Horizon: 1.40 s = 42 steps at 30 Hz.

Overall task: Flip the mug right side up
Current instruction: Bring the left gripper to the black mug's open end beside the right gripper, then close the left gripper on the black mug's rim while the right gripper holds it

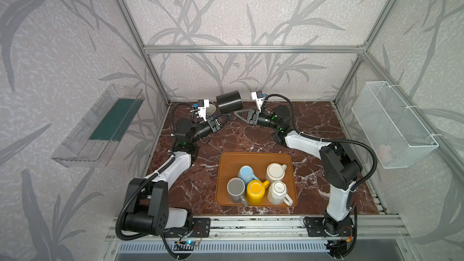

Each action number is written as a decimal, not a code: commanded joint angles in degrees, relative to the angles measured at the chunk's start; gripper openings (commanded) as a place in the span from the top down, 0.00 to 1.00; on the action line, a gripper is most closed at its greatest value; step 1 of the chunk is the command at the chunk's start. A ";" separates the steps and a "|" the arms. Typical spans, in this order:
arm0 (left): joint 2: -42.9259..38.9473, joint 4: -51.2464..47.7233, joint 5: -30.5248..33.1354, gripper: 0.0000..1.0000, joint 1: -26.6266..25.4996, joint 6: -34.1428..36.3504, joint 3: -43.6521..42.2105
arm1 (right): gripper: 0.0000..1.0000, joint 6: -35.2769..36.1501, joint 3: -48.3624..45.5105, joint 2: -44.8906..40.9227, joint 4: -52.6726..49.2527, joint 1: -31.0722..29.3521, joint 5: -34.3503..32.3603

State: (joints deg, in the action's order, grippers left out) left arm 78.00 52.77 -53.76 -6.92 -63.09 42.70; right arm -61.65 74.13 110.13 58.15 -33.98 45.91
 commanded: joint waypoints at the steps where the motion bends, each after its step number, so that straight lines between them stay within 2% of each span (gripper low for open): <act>1: -0.99 5.51 0.03 0.67 0.20 -1.25 0.30 | 1.00 2.64 0.52 -1.80 4.69 -1.09 0.22; 12: -1.79 3.94 0.65 0.79 0.25 -1.08 0.19 | 1.00 5.85 -1.79 -4.08 2.54 -1.79 0.49; 20: -4.01 -1.58 0.56 0.99 0.32 2.75 0.20 | 1.00 11.21 -2.36 -6.39 -4.09 -2.76 0.66; 27: -5.73 -2.56 1.34 1.00 0.29 3.66 -0.61 | 1.00 13.66 -2.67 -7.60 -7.05 -2.89 0.64; 31: -5.68 0.72 0.77 1.00 0.29 2.43 -1.13 | 1.00 14.48 -2.76 -8.21 -8.00 -2.86 0.48; 36: -4.69 9.61 -0.46 1.00 0.22 -2.24 -2.01 | 1.00 15.32 -2.98 -8.71 -8.84 -2.88 0.33; 40: -1.99 19.97 -1.53 1.00 0.27 -8.59 -2.57 | 0.90 15.58 -3.20 -8.78 -9.01 -2.85 0.29; 42: -0.96 21.95 -1.52 1.00 0.28 -10.08 -2.34 | 0.87 15.76 -3.42 -8.85 -9.06 -2.85 0.40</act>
State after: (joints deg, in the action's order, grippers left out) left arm 76.90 62.04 -55.05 -6.68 -64.38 39.16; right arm -50.96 71.79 102.85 48.12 -36.14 43.00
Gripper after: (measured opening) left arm 0.181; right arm 0.189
